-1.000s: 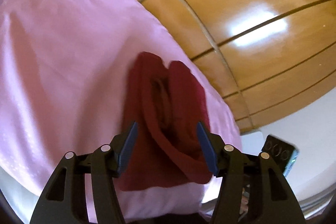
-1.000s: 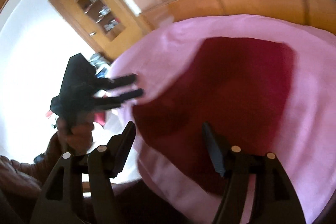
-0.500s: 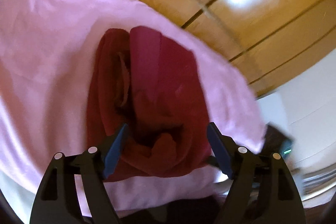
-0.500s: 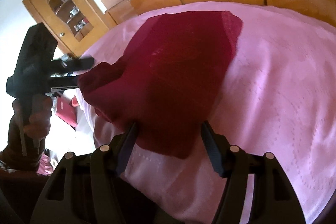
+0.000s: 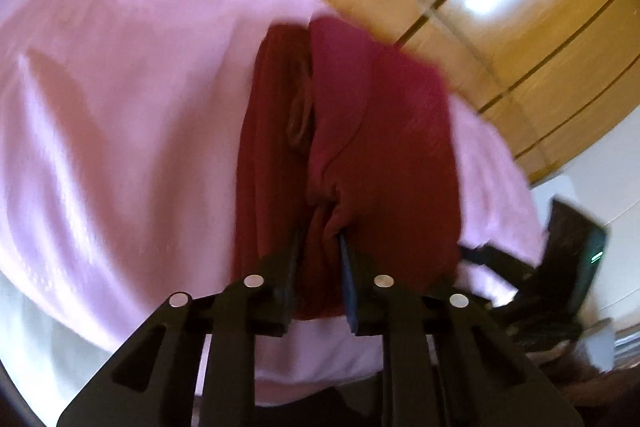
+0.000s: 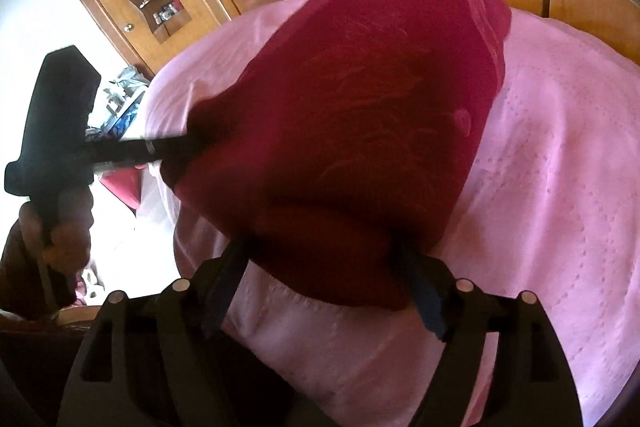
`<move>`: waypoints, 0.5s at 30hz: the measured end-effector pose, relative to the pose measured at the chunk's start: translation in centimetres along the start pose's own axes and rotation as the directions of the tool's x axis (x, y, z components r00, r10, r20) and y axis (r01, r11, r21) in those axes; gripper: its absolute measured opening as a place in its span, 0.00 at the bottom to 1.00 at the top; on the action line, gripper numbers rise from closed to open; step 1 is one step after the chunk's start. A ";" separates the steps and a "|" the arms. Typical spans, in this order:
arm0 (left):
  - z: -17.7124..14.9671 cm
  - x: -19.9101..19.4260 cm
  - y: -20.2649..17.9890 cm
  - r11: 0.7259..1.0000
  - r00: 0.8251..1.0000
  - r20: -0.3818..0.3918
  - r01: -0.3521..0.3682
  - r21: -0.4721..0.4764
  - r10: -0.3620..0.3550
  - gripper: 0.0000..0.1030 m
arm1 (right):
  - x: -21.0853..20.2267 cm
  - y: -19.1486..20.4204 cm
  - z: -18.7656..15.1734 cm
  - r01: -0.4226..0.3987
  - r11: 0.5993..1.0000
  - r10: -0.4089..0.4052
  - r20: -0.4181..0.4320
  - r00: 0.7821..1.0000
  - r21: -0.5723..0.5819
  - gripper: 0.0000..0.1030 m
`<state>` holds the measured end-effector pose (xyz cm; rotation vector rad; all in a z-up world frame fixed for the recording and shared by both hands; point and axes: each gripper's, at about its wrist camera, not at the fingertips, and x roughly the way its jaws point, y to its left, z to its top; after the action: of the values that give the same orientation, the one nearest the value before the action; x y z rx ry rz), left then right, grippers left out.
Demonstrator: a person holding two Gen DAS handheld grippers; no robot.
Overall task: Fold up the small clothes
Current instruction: 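Fold the shirt bundle over again and lower it onto the bed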
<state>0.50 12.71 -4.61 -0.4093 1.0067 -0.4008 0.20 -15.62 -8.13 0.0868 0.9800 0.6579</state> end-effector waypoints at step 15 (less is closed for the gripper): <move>9.1 6.9 -0.6 0.999 1.000 -0.015 0.002 -0.035 -0.002 0.31 | -3.3 -9.6 4.9 -0.107 0.940 0.063 0.144 0.988 0.324 0.85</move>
<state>11.66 10.09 -5.00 -0.4392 1.0291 -0.3890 7.48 -24.08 -6.32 0.4667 0.9547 0.5536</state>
